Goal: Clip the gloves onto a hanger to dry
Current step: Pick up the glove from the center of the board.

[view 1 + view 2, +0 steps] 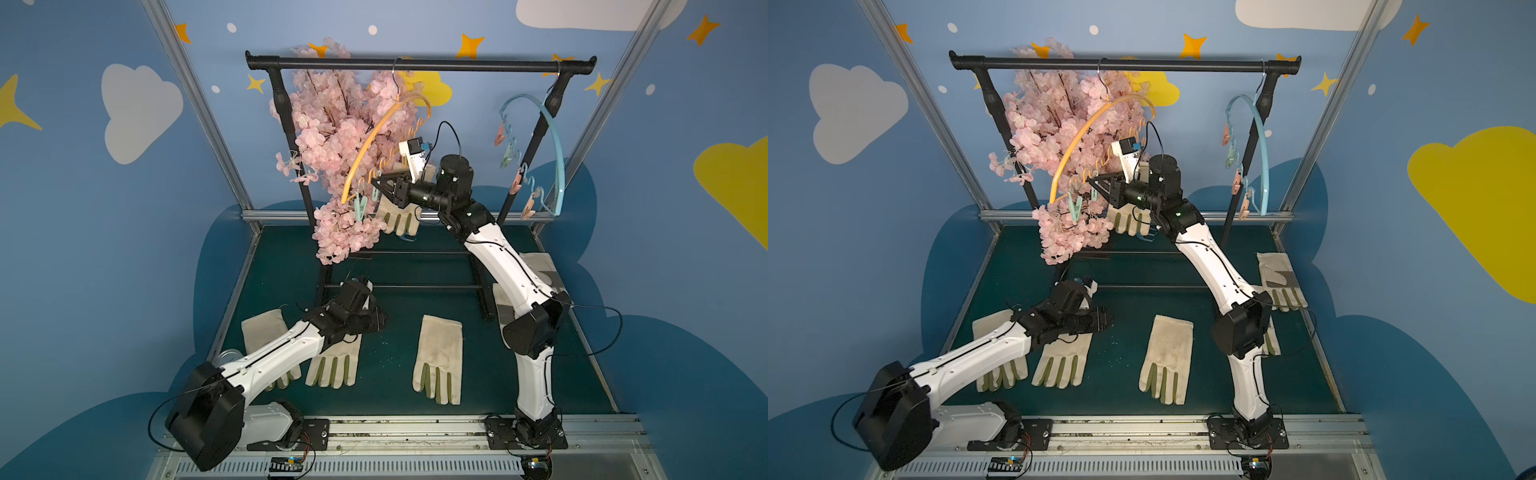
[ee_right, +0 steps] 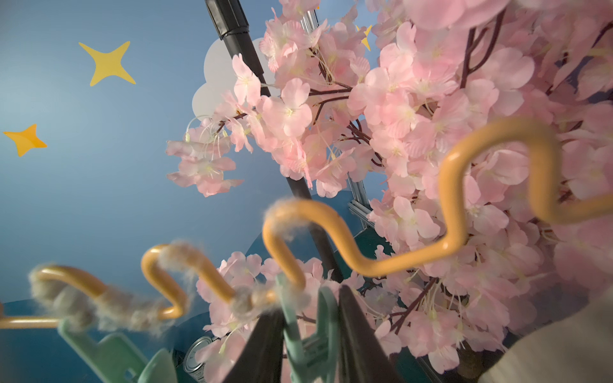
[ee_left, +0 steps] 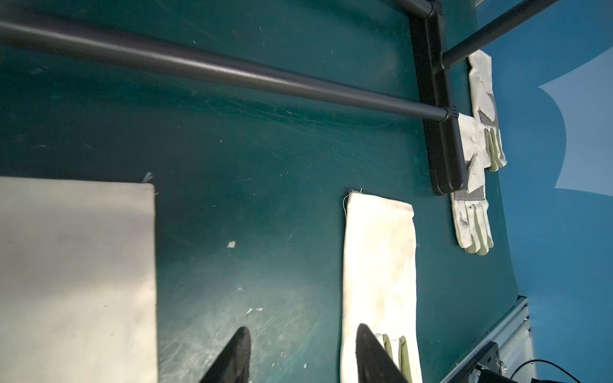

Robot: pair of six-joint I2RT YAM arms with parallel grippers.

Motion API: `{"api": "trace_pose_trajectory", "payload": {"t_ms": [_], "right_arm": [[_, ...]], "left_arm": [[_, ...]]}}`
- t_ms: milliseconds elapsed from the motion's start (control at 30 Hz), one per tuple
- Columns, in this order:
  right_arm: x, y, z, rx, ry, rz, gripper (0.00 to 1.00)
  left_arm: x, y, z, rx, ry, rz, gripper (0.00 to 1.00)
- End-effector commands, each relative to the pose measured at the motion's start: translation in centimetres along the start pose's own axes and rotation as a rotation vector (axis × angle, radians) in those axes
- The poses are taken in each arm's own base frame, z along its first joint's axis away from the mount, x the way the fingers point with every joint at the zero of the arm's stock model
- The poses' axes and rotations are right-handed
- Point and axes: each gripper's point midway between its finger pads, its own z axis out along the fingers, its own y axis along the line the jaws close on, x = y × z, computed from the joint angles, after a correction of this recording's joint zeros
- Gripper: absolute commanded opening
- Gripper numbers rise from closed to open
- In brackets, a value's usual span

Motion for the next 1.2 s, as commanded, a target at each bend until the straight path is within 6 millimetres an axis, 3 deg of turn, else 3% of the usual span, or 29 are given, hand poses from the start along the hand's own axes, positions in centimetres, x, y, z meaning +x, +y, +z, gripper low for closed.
{"api": "trace_pose_trajectory", "payload": {"t_ms": [0, 267, 433, 600, 933, 1000, 1067, 1100, 1167], "right_arm": [[-1.9, 1.2, -1.0, -0.007, -0.045, -0.032, 0.27], [-1.8, 1.1, -1.1, -0.006, -0.043, -0.029, 0.27], [-1.6, 1.1, -1.1, -0.007, -0.04, -0.023, 0.27], [-1.5, 1.0, -0.9, -0.01, -0.041, -0.017, 0.27], [-1.5, 1.0, -0.8, -0.017, -0.048, -0.012, 0.27], [-1.7, 1.1, -0.8, -0.019, -0.053, -0.014, 0.27], [-1.8, 1.1, -0.8, -0.021, -0.056, -0.015, 0.27], [-1.8, 1.2, -0.8, -0.021, -0.057, -0.016, 0.27], [-1.7, 1.1, -0.8, -0.021, -0.054, -0.014, 0.27]], "left_arm": [[-1.3, -3.4, 2.5, 0.122, -0.014, -0.014, 0.52], [1.4, -6.6, 11.0, 0.139, 0.164, 0.003, 0.49], [2.8, -6.0, 14.2, 0.044, 0.22, 0.044, 0.5], [4.3, -4.6, 16.1, -0.059, 0.263, 0.103, 0.51], [6.9, -1.8, 17.4, -0.417, 0.314, 0.345, 0.56], [7.6, -0.9, 17.5, -0.491, 0.335, 0.383, 0.51], [8.2, -0.3, 17.5, -0.537, 0.346, 0.407, 0.39], [8.5, 0.1, 17.5, -0.557, 0.351, 0.406, 0.31], [8.6, 0.4, 17.5, -0.572, 0.352, 0.401, 0.06]]}}
